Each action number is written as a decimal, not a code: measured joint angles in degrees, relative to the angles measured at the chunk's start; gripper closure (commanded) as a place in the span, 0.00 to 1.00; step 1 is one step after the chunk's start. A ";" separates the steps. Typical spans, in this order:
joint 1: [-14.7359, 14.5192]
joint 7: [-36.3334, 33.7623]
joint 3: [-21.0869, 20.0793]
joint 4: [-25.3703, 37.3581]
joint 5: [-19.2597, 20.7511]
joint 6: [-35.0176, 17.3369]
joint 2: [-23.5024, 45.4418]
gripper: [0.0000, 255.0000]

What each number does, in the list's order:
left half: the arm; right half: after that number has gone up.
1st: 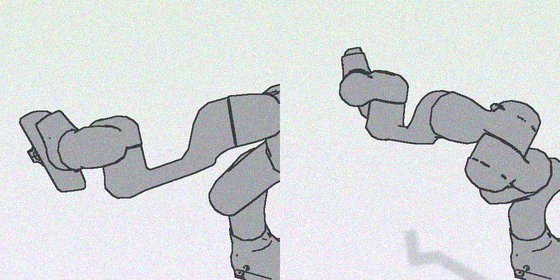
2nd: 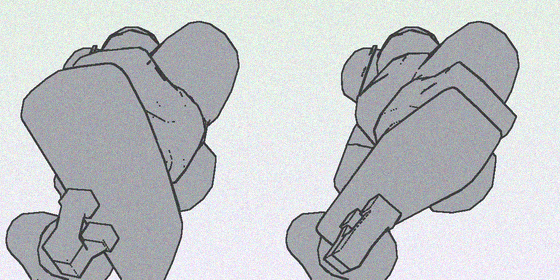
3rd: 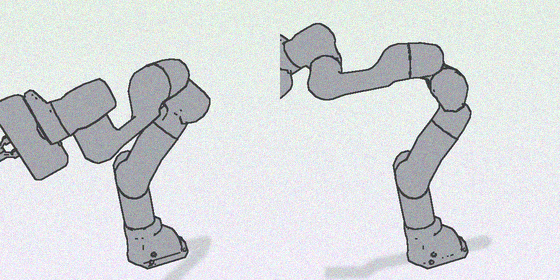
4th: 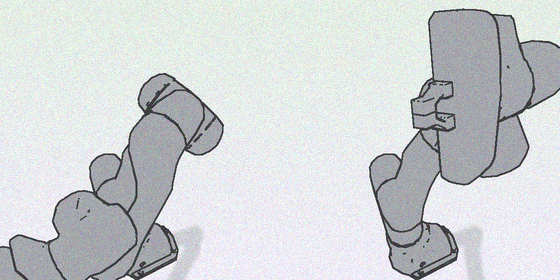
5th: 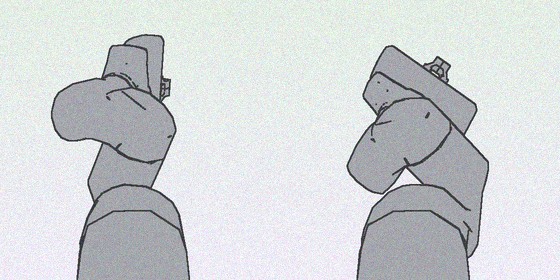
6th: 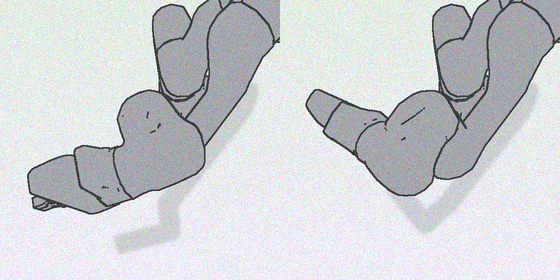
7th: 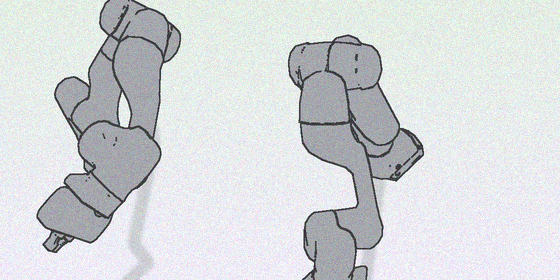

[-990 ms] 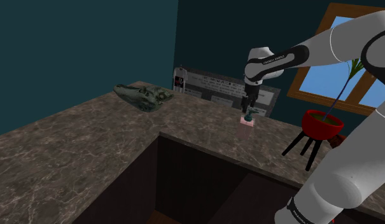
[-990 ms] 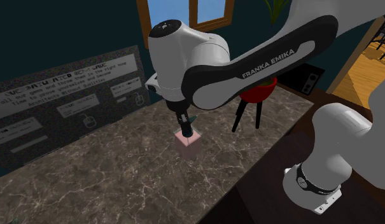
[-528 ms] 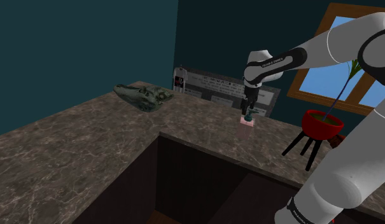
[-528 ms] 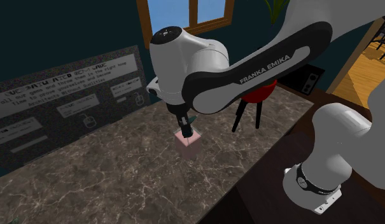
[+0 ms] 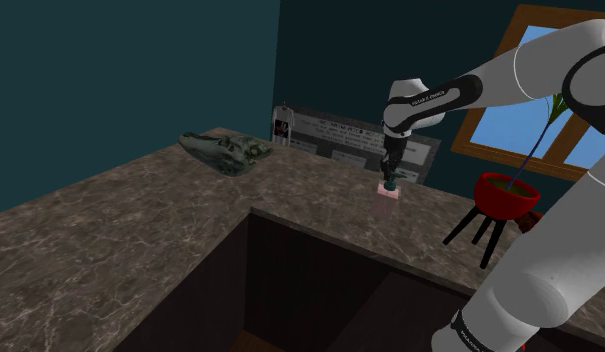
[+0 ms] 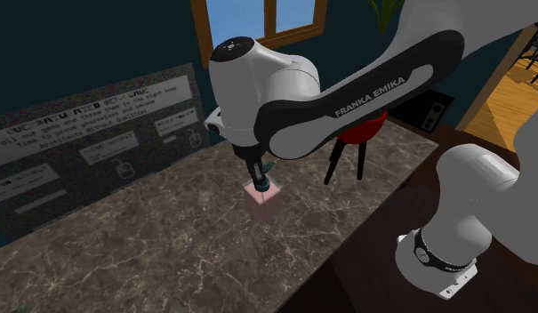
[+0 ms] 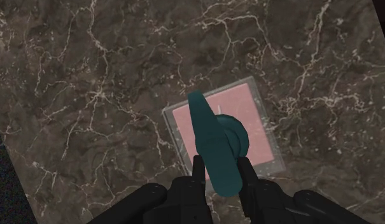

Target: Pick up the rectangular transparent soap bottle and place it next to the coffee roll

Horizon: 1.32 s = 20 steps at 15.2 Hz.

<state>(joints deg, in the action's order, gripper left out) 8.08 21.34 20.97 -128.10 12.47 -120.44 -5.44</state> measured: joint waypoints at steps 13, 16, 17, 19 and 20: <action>-0.12 0.53 -0.36 4.00 0.11 6.11 -2.21 1.00; -0.17 0.74 -0.52 5.61 0.17 8.53 -3.07 1.00; -0.21 0.67 -0.63 5.89 0.24 9.22 -3.48 1.00; -0.37 0.65 -0.86 7.21 0.14 10.78 -3.69 1.00; -0.37 0.75 -0.89 7.75 0.14 11.50 -3.88 1.00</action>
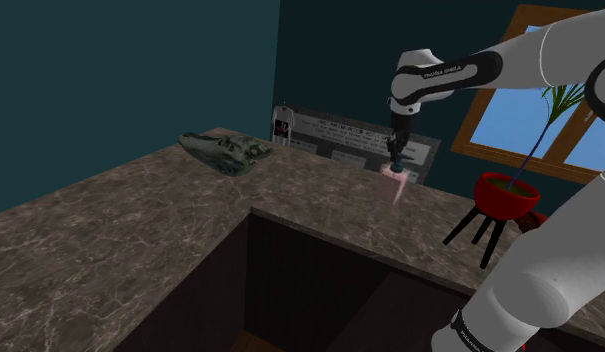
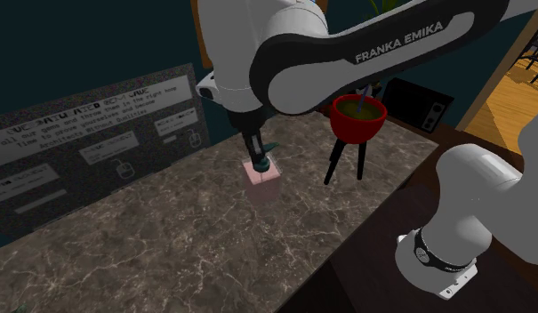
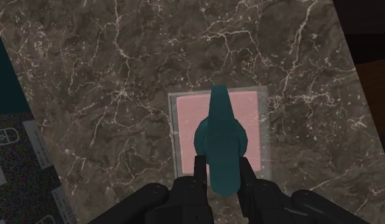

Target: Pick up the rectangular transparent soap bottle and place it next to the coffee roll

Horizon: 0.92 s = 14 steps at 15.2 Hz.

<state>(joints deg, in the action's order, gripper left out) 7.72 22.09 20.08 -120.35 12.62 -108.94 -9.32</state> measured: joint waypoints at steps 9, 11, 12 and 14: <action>-0.21 0.83 -0.43 6.16 -0.23 6.95 -0.85 1.00; -0.19 1.11 -0.45 7.44 -0.24 8.31 -0.96 1.00; -0.25 1.13 -0.53 8.14 -0.31 8.98 -0.93 1.00; -0.25 1.48 -0.55 9.75 -0.35 10.62 -0.99 1.00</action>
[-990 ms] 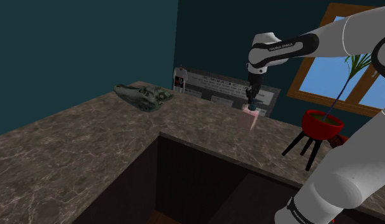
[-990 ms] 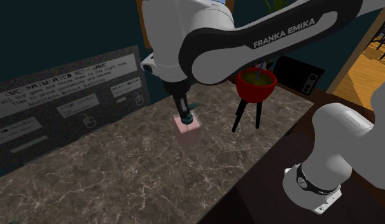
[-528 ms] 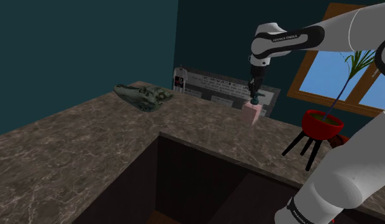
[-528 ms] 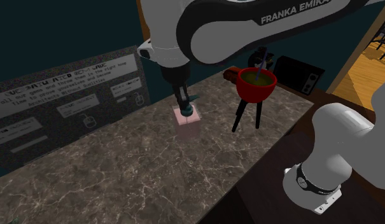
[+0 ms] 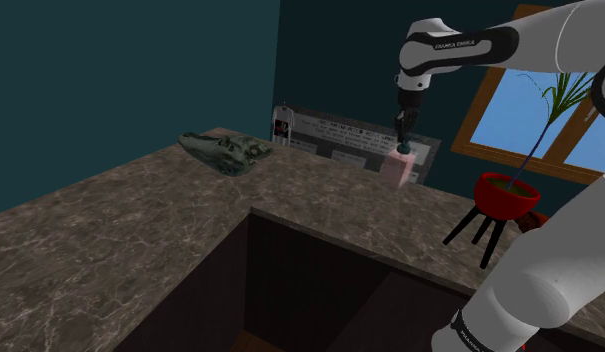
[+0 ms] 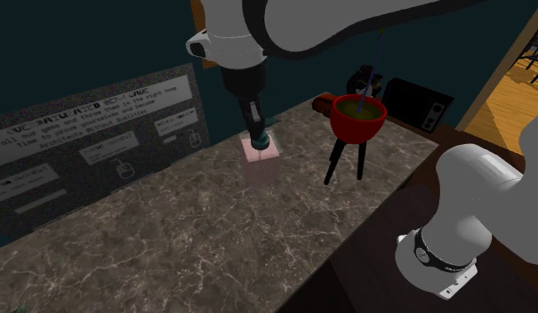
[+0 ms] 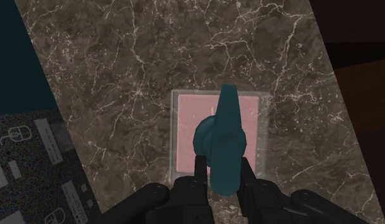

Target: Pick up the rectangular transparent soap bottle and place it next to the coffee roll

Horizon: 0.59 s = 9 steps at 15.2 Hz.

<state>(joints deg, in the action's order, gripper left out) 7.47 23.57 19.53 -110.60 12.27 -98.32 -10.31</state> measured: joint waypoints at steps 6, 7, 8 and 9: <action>-0.12 0.74 -0.17 5.05 -0.27 4.62 0.38 1.00; -0.12 0.91 -0.17 5.89 -0.30 5.36 0.46 1.00; -0.16 1.06 -0.19 7.13 -0.45 6.21 0.86 1.00; -0.18 1.15 -0.24 7.80 -0.44 6.97 0.78 1.00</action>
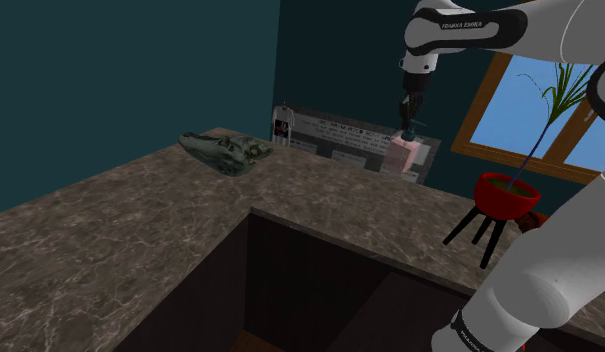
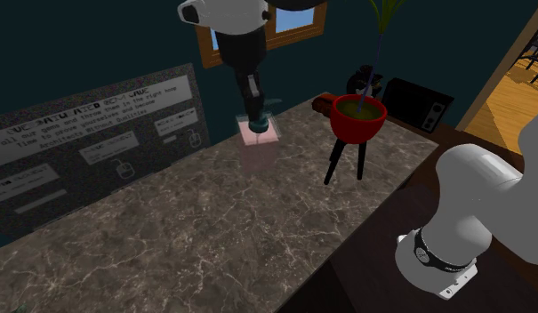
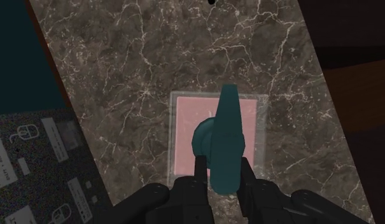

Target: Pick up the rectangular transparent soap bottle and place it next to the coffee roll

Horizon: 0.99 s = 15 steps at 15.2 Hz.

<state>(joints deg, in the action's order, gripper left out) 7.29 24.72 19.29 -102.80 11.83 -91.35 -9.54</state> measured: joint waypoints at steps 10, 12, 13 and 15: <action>-0.10 1.61 0.00 10.17 -0.68 7.86 2.27 1.00; 0.14 2.28 0.31 10.93 -0.65 8.40 2.39 1.00; 0.57 3.20 0.89 10.78 -0.56 8.05 2.44 1.00; 1.71 5.63 2.39 9.65 -0.12 6.95 1.91 1.00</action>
<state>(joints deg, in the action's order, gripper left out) 9.01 30.35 21.69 -93.15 11.72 -84.41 -7.63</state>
